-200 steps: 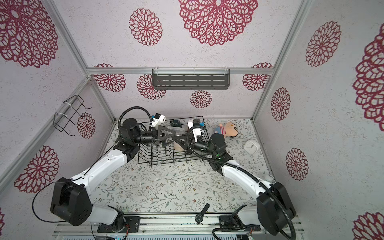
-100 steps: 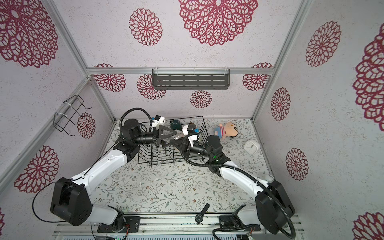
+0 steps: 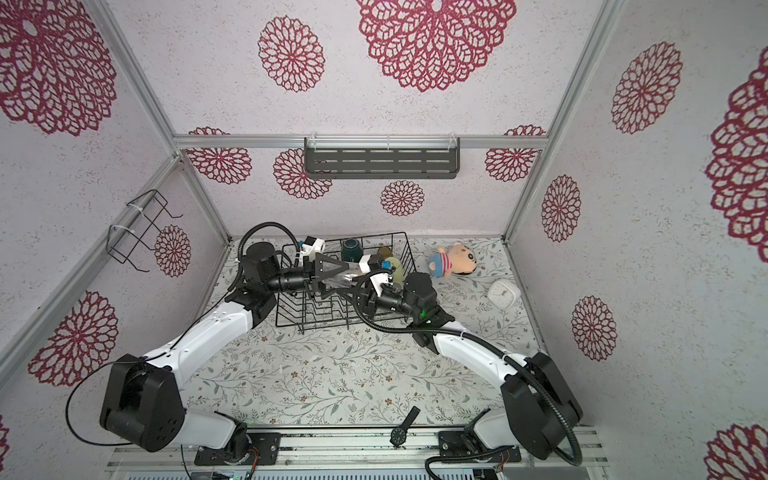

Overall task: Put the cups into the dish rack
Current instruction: 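Carry the glass over the rack with the left gripper while the right withdraws, then lower the clear glass upside down into the rack with the left gripper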

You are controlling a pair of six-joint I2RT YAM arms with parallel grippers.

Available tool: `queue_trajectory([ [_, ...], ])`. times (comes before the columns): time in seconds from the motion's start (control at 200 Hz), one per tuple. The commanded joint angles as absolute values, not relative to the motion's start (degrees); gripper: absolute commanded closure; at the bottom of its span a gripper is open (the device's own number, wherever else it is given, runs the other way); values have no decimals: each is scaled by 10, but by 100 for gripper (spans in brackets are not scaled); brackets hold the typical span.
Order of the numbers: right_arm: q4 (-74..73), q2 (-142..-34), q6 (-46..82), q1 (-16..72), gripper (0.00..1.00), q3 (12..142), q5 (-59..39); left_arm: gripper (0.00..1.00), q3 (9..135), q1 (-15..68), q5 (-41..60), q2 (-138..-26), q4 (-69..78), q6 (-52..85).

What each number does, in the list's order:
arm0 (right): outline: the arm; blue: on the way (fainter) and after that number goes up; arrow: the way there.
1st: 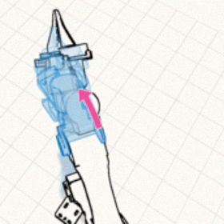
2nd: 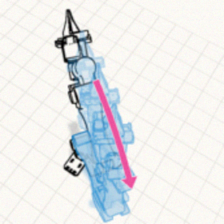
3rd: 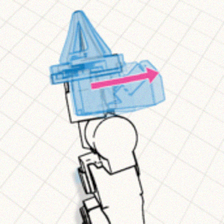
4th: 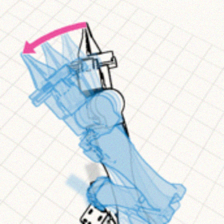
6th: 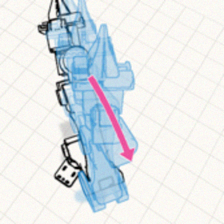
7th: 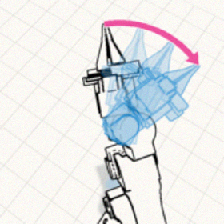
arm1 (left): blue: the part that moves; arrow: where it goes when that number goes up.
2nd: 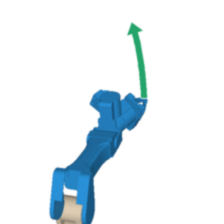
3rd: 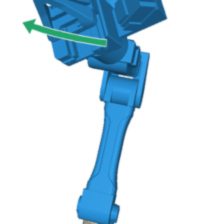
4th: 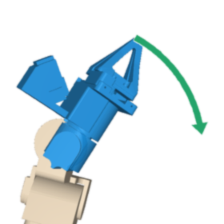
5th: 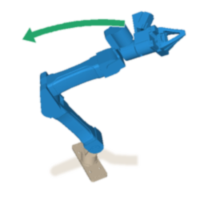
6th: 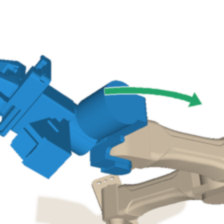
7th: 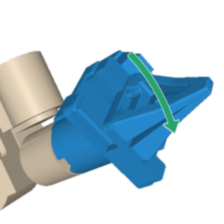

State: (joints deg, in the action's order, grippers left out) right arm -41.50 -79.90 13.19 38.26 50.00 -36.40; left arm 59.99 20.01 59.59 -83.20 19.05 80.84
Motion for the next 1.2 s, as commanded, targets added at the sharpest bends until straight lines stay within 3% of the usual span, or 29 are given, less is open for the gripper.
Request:
queue_trajectory([
  [0.0,-407,-796,126,382,55,493,-343,26,601,191,594,-813,195,792],
  [0.245,-324,-749,76,378,39,467,-286,28,698,184,480,-824,-152,502],
  [0.395,-239,-699,94,373,30,446,-48,31,734,190,391,-829,-236,420],
  [0.5,-207,-661,126,360,14,417,113,32,760,208,328,-840,-283,372],
  [0.575,-199,-633,157,334,6,390,177,32,778,229,280,-854,-303,352],
  [0.711,-194,-585,211,262,2,334,186,34,790,258,234,-883,-302,370],
  [0.851,-179,-557,239,204,1,294,164,33,825,296,108,-911,-353,375],
  [1.196,-201,-586,238,176,1,228,203,36,885,381,-33,-997,-373,429],
])
